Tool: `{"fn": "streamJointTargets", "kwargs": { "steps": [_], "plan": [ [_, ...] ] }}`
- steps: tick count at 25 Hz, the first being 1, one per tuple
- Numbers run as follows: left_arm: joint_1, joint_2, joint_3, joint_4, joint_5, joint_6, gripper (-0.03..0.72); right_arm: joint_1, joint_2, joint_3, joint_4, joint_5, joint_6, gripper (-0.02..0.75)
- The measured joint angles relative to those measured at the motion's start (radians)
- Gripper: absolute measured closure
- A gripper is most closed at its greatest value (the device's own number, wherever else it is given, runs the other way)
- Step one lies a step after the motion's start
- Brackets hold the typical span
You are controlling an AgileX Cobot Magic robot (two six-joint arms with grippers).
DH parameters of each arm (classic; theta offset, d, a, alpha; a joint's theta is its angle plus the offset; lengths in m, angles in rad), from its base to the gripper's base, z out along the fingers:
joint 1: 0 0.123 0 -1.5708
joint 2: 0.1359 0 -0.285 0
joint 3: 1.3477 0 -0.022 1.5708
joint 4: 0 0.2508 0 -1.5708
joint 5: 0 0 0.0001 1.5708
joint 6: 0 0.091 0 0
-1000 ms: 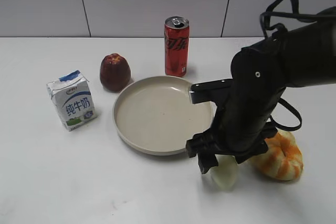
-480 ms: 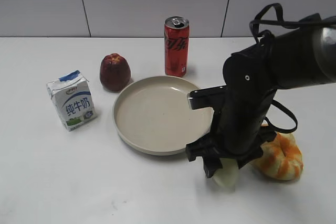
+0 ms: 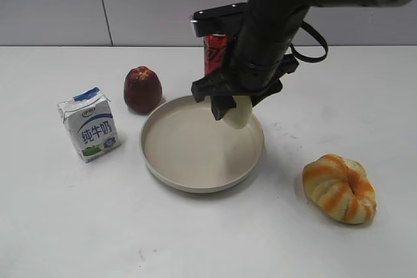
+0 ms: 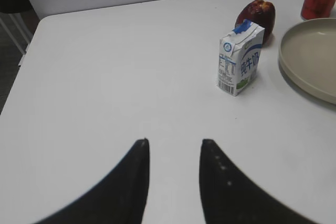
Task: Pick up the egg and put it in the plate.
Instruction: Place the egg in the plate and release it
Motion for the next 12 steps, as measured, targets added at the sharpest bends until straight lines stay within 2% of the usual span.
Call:
{"fn": "streamJointTargets", "kwargs": {
  "steps": [7, 12],
  "plan": [
    [0.000, 0.000, 0.000, 0.000, 0.000, 0.000, 0.449, 0.000, 0.213, -0.177, -0.028, 0.051, -0.013, 0.274],
    [0.000, 0.000, 0.000, 0.000, 0.000, 0.000, 0.449, 0.000, 0.263, -0.219, -0.002, 0.069, -0.030, 0.274]
  ]
}}
